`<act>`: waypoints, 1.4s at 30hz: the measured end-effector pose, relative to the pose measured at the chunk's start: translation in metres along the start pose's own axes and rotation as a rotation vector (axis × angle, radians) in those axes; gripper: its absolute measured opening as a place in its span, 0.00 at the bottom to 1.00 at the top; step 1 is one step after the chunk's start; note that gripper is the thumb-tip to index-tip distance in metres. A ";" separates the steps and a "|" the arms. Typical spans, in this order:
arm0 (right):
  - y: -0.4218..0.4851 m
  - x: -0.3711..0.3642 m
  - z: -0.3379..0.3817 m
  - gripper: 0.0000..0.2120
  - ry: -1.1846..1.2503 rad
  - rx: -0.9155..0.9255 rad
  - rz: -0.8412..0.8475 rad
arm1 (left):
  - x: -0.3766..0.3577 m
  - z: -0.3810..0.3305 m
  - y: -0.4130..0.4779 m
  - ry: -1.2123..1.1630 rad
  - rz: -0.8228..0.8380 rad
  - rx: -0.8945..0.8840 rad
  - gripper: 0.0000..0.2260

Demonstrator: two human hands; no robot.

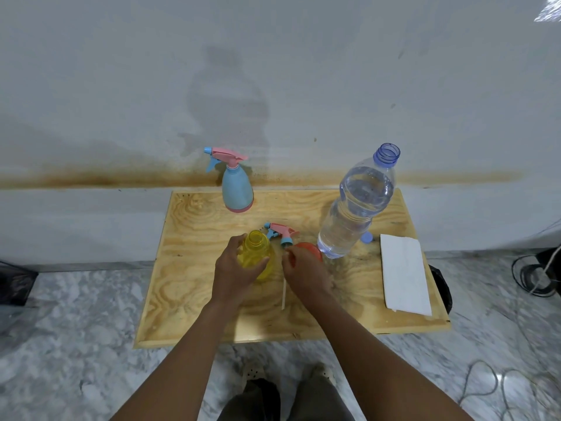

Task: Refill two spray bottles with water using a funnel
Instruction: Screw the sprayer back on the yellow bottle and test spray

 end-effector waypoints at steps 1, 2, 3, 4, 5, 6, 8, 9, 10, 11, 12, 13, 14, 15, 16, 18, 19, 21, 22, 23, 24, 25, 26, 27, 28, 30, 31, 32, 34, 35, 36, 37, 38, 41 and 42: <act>0.011 -0.001 0.003 0.09 -0.024 0.003 0.002 | 0.001 0.000 0.001 -0.005 0.008 0.011 0.26; 0.022 -0.003 0.005 0.11 -0.043 -0.008 0.018 | 0.002 0.001 0.003 0.002 0.007 0.013 0.26; 0.033 -0.004 0.007 0.14 -0.054 -0.040 0.057 | 0.003 0.001 0.004 0.020 0.003 0.009 0.25; 0.043 -0.007 0.007 0.16 -0.063 -0.072 0.103 | 0.003 0.000 0.006 0.039 0.004 0.004 0.26; 0.052 -0.009 0.007 0.17 -0.084 -0.100 0.150 | 0.004 0.000 0.007 0.057 0.008 0.001 0.26; 0.059 -0.011 0.006 0.16 -0.120 -0.117 0.189 | 0.004 -0.001 0.009 0.072 0.016 0.000 0.26; 0.067 -0.014 0.005 0.14 -0.177 -0.152 0.247 | 0.004 -0.002 0.010 0.093 0.032 0.002 0.25; 0.070 -0.015 0.004 0.14 -0.191 -0.168 0.268 | 0.005 -0.001 0.011 0.096 0.039 0.003 0.25; 0.072 -0.017 0.003 0.13 -0.199 -0.182 0.287 | 0.005 -0.001 0.011 0.093 0.047 0.004 0.25; 0.073 -0.019 0.001 0.12 -0.203 -0.196 0.303 | 0.005 -0.001 0.011 0.087 0.054 0.006 0.26; 0.075 -0.021 0.000 0.12 -0.207 -0.211 0.312 | 0.005 0.000 0.010 0.082 0.060 0.008 0.26; 0.076 -0.022 0.000 0.12 -0.205 -0.227 0.316 | 0.005 0.000 0.010 0.076 0.063 0.008 0.25; 0.078 -0.024 -0.001 0.11 -0.196 -0.243 0.311 | 0.005 0.001 0.010 0.070 0.066 0.010 0.25; 0.080 -0.026 -0.002 0.11 -0.179 -0.260 0.301 | 0.005 0.001 0.011 0.065 0.069 0.013 0.25; 0.082 -0.028 -0.004 0.11 -0.154 -0.276 0.285 | 0.005 0.002 0.011 0.060 0.070 0.016 0.24; 0.084 -0.028 -0.007 0.12 -0.100 -0.305 0.251 | 0.004 0.003 0.011 0.060 0.069 0.012 0.25; 0.084 -0.026 -0.007 0.12 -0.072 -0.318 0.222 | 0.004 0.003 0.011 0.062 0.066 0.008 0.25; 0.086 -0.017 -0.005 0.15 0.010 -0.321 0.135 | 0.004 0.004 0.011 0.062 0.063 0.011 0.26; 0.087 -0.011 -0.003 0.18 0.070 -0.311 0.071 | 0.004 0.004 0.011 0.058 0.064 0.016 0.26; 0.087 -0.003 0.001 0.20 0.144 -0.296 -0.001 | 0.003 0.004 0.011 0.054 0.064 0.018 0.26; 0.088 0.006 0.007 0.22 0.219 -0.266 -0.072 | 0.003 0.004 0.010 0.050 0.064 0.018 0.26; 0.088 0.017 0.013 0.24 0.279 -0.225 -0.135 | 0.003 0.004 0.010 0.045 0.063 0.018 0.26; 0.087 0.028 0.020 0.26 0.325 -0.180 -0.189 | 0.003 0.004 0.010 0.037 0.063 0.021 0.26; 0.085 0.042 0.028 0.27 0.367 -0.145 -0.237 | 0.003 0.004 0.009 0.031 0.062 0.027 0.26; 0.083 0.055 0.034 0.28 0.411 -0.121 -0.283 | 0.004 0.003 0.008 0.028 0.060 0.030 0.26; 0.074 0.082 0.049 0.28 0.499 -0.084 -0.380 | 0.004 0.001 0.007 0.031 0.053 0.031 0.25; 0.068 0.096 0.058 0.26 0.543 -0.057 -0.424 | 0.005 0.001 0.006 0.030 0.049 0.031 0.25; 0.062 0.108 0.068 0.20 0.584 -0.015 -0.463 | 0.005 0.000 0.006 0.030 0.048 0.031 0.25; 0.053 0.126 0.087 0.09 0.644 0.086 -0.512 | 0.005 0.000 0.005 0.025 0.053 0.031 0.25; 0.049 0.130 0.095 0.08 0.656 0.124 -0.525 | 0.005 -0.001 0.004 0.023 0.054 0.033 0.25; 0.048 0.133 0.100 0.09 0.662 0.148 -0.533 | 0.005 -0.001 0.003 0.023 0.055 0.036 0.26; 0.047 0.132 0.103 0.09 0.651 0.161 -0.532 | 0.005 -0.001 0.003 0.022 0.056 0.041 0.26; 0.046 0.129 0.105 0.09 0.628 0.173 -0.525 | 0.005 -0.002 0.002 0.020 0.059 0.047 0.26; 0.045 0.117 0.107 0.13 0.518 0.260 -0.501 | 0.005 -0.003 0.001 0.021 0.059 0.049 0.26; 0.044 0.114 0.108 0.15 0.479 0.308 -0.494 | 0.005 -0.003 0.001 0.024 0.054 0.050 0.26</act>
Point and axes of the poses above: each hand's wrist, its own y-axis towards the middle knuckle, its own x-axis out of the back of the hand, z = x × y, the point moved 4 cm from there along y, towards the middle knuckle, and after that the axes turned 15 degrees about x, right-handed, at the moved point
